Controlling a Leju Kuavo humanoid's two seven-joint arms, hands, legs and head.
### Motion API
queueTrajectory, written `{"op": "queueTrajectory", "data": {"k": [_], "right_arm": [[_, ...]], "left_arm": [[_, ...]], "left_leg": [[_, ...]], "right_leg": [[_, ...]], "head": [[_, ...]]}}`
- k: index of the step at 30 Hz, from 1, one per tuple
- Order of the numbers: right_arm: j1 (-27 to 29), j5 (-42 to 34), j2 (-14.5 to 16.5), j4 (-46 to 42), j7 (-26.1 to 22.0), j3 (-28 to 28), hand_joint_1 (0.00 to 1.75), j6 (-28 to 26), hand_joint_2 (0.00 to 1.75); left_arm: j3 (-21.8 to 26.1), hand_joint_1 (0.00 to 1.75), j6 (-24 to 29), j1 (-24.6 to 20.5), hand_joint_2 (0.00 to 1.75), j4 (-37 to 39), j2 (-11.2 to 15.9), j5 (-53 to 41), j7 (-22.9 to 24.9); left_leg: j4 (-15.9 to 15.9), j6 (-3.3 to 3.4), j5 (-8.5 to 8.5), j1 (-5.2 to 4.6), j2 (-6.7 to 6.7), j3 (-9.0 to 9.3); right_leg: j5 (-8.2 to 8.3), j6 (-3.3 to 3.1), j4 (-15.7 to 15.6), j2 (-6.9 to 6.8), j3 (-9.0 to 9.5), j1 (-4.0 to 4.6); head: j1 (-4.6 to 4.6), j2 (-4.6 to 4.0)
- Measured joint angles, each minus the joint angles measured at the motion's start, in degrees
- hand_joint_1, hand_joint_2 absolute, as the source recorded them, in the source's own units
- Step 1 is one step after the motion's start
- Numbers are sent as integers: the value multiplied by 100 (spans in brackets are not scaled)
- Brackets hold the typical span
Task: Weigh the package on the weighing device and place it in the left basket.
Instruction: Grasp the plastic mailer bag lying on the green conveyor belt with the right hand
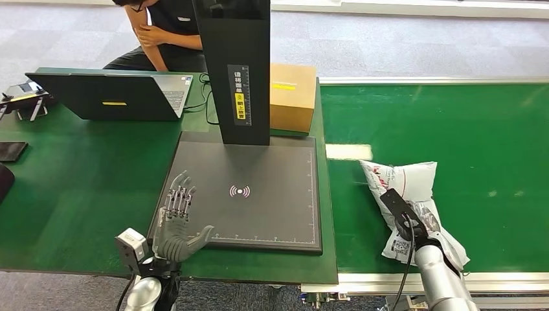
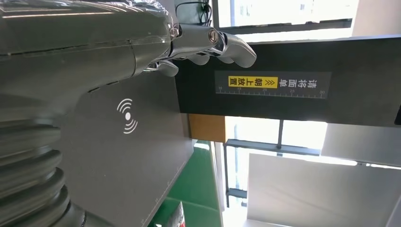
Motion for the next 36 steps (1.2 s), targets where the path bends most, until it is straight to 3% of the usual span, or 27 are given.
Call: {"op": "queueTrajectory", "data": {"k": [4, 7, 13, 18, 25, 36], "right_arm": [[37, 261, 51, -70, -143, 64, 175, -607, 175], [227, 263, 164, -361, -578, 75, 175, -1351, 175], [659, -584, 395, -1373, -2304, 67, 175, -2861, 175], [917, -1113, 516, -2064, -3331, 66, 175, -3611, 175], [1116, -1399, 753, -2621, -4240, -156, 175, -3926, 175], [1159, -691, 991, -3296, -4281, -248, 175, -3938, 175]], "left_arm": [[19, 0, 21, 8, 175, -3, -22, 2, 0], [33, 0, 42, 56, 175, -33, -23, 22, 0], [46, 0, 45, 125, 175, -121, -23, 143, -1], [26, 0, 52, 127, 175, -127, -22, 227, 0], [-8, 0, 57, 130, 175, -126, -20, 299, 0], [-117, 0, 49, 133, 175, -119, -10, 369, 0]], "left_leg": [[0, 5, 4, 0, -2, -9], [0, 12, 10, -2, -9, -34], [0, 17, 20, -7, -10, -91], [-2, 18, 19, -7, -10, -114], [-2, 18, 18, -8, -10, -122], [-2, 18, 18, -8, -9, -121]], "right_leg": [[4, 6, 1, -2, -3, -4], [9, 10, 5, -5, -26, -10], [13, 11, 14, -6, -92, -16], [9, 14, 14, -6, -114, -15], [9, 15, 13, -6, -121, -17], [9, 15, 14, -6, -120, -17]], "head": [[1, 0], [1, 0], [-1, 0], [-1, 0], [-1, 0], [0, 0]]}}
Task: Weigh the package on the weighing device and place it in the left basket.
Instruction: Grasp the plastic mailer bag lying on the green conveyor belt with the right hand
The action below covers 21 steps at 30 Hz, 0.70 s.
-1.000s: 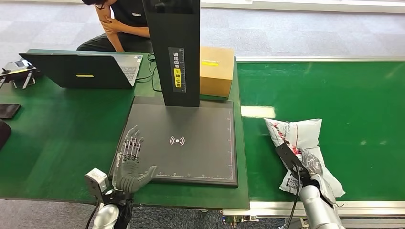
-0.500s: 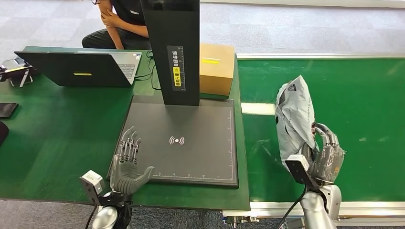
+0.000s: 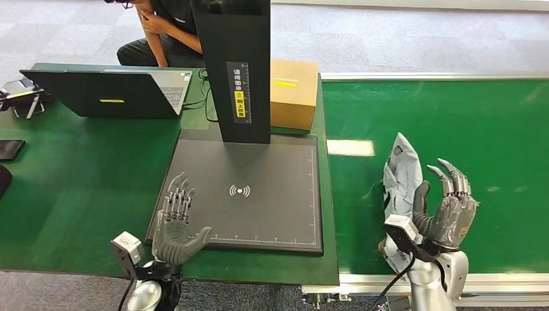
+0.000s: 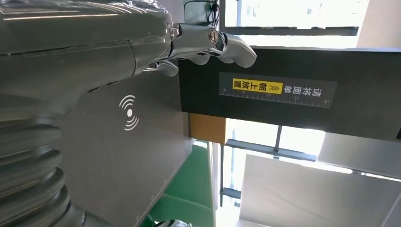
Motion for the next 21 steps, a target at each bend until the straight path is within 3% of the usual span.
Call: {"op": "queueTrajectory", "data": {"k": [5, 6, 9, 10, 18, 21], "right_arm": [[-31, -25, 10, -98, 21, 158, 175, 15, 175], [-41, -106, 7, -97, 77, 214, 141, 74, 175], [-68, -309, -41, -57, 698, 454, 10, 646, 175], [-73, -370, -60, -30, 974, 534, 0, 887, 175], [-45, -1486, -121, 330, 2525, 734, 0, 2844, 175], [-49, -1311, -207, 641, 3236, 734, 0, 3261, 175]], "left_arm": [[-10, 0, 2, 0, 175, 1, 13, 51, 0], [-11, 0, 10, 1, 175, 1, 19, 54, 0], [-11, 0, 59, 14, 175, 1, 35, 69, 0], [-10, 0, 73, 27, 175, 1, 38, 70, 0], [-3, 0, 63, 108, 175, 1, 46, -14, 0], [-3, 0, 38, 88, 175, 5, 46, -55, 0]], "left_leg": [[0, 0, 0, 0, 0, -1], [0, 0, 0, 0, 0, -1], [-1, 0, 0, 0, 0, 0], [-1, 0, 0, 0, 0, 0], [-1, 0, 0, 0, 0, -2], [0, 0, 0, 0, 0, -4]], "right_leg": [[0, 0, 0, 0, 0, 0], [0, 0, 0, 0, 0, 0], [0, 0, 0, 0, 0, 0], [0, 0, 0, 0, 0, 0], [-1, 0, -1, -1, -3, 0], [-1, 0, -1, -1, -5, 0]], "head": [[1, 0], [0, 0], [0, 0], [0, 0], [-1, 0], [0, 0]]}}
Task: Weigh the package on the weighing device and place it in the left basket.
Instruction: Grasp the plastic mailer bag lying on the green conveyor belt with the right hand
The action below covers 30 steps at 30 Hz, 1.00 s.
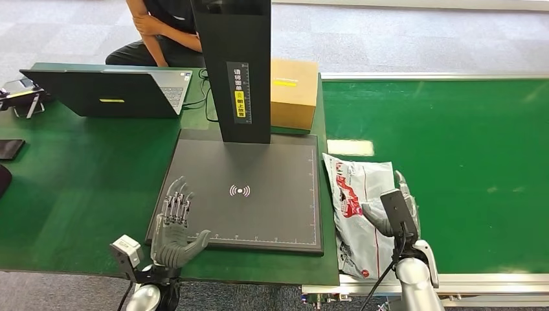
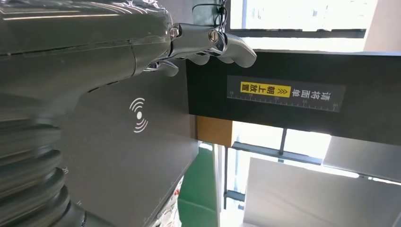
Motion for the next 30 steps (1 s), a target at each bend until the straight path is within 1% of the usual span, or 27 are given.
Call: {"op": "queueTrajectory", "data": {"k": [4, 7, 10, 14, 16, 18, 20, 24, 30], "right_arm": [[-36, 626, -146, 470, 724, 4, 0, 271, 175], [-86, 1051, -256, 799, 1106, 26, 0, 489, 175], [-217, 1425, -346, 1109, 1319, 50, 0, 610, 175], [-447, 1716, -416, 1483, 1452, 55, 0, 706, 175], [-539, 1684, -460, 1654, 1400, 53, 87, 899, 175], [-629, 1570, -520, 1859, 1232, 45, 175, 1096, 175], [-717, 1442, -580, 2089, 1001, 36, 175, 1205, 175], [-913, 1212, -679, 2499, 654, -30, 175, 1245, 175], [-1118, 1109, -745, 2817, 532, -97, 175, 1244, 175]], "left_arm": [[-1, 0, -30, -82, 175, 43, 0, -26, 0], [-3, 0, -39, -141, 175, 87, 0, -38, 0], [-7, 0, -45, -186, 175, 131, -1, -65, 0], [-7, 0, -83, -260, 175, 191, -6, -123, 0], [-8, 0, -121, -306, 175, 224, -11, -144, 0], [-9, 0, -153, -353, 175, 263, -13, -144, 0], [-14, 0, -164, -387, 175, 296, -13, -131, 0], [-42, 0, -157, -425, 175, 340, -13, -96, 0], [-48, 0, -139, -425, 175, 358, -13, -87, 0]], "left_leg": [[0, 0, 0, 0, 0, -1], [0, 0, 0, 0, 0, 0], [0, 0, 0, 0, 1, 3], [0, 0, 0, 0, 1, 13], [0, 1, 0, 0, 2, 19], [0, 2, -1, 0, 4, 24], [0, 4, -1, 1, 10, 32], [1, 12, -7, 1, 27, 53], [3, 23, 0, 0, 28, 57]], "right_leg": [[0, 0, 0, 0, 0, 0], [1, 0, 0, 0, 0, 0], [0, 0, -1, 1, 1, 0], [0, 0, -3, 1, 9, 1], [1, 1, -5, 1, 16, 1], [2, 1, -8, 3, 22, 1], [4, 4, -13, 7, 31, 1], [7, 9, -21, 22, 46, 1], [17, 17, -26, 23, 57, 1]], "head": [[0, 0], [0, 0], [0, 0], [-1, 0], [0, 0], [1, 0], [-1, 0], [1, 0], [1, 0]]}}
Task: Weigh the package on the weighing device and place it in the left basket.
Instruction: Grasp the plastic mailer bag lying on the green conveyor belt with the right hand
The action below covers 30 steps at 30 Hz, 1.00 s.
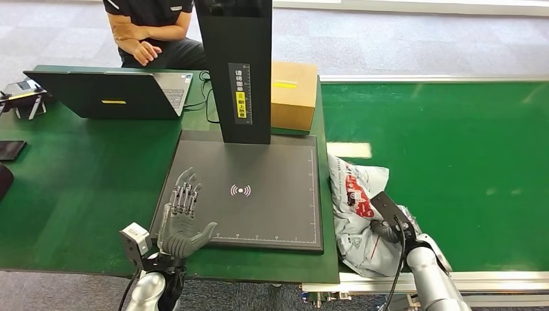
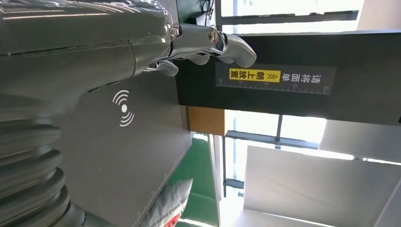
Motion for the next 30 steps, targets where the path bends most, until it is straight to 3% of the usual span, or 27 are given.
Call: {"op": "queueTrajectory", "data": {"k": [9, 21, 30], "right_arm": [[-67, -225, -9, 111, -333, -7, 175, -238, 175], [422, -1632, 395, -1110, -2581, -270, 175, -1882, 175], [738, -2450, 589, -2224, -3378, -439, 175, -2520, 175]], "left_arm": [[8, 0, 34, 12, 175, 1, 0, -23, 0], [25, 0, 168, 201, 175, -161, 2, 111, 0], [20, 0, 170, 182, 175, -173, 5, 203, 0]], "left_leg": [[-1, -1, -1, 1, -3, -12], [-1, -1, 1, -1, -19, -72], [-1, -1, 0, -1, -21, -89]], "right_leg": [[0, 2, 1, -1, -5, 1], [-5, 1, 11, -17, -62, -2], [-8, 1, 10, -18, -79, -2]], "head": [[0, 0], [-1, 0], [1, 0]]}}
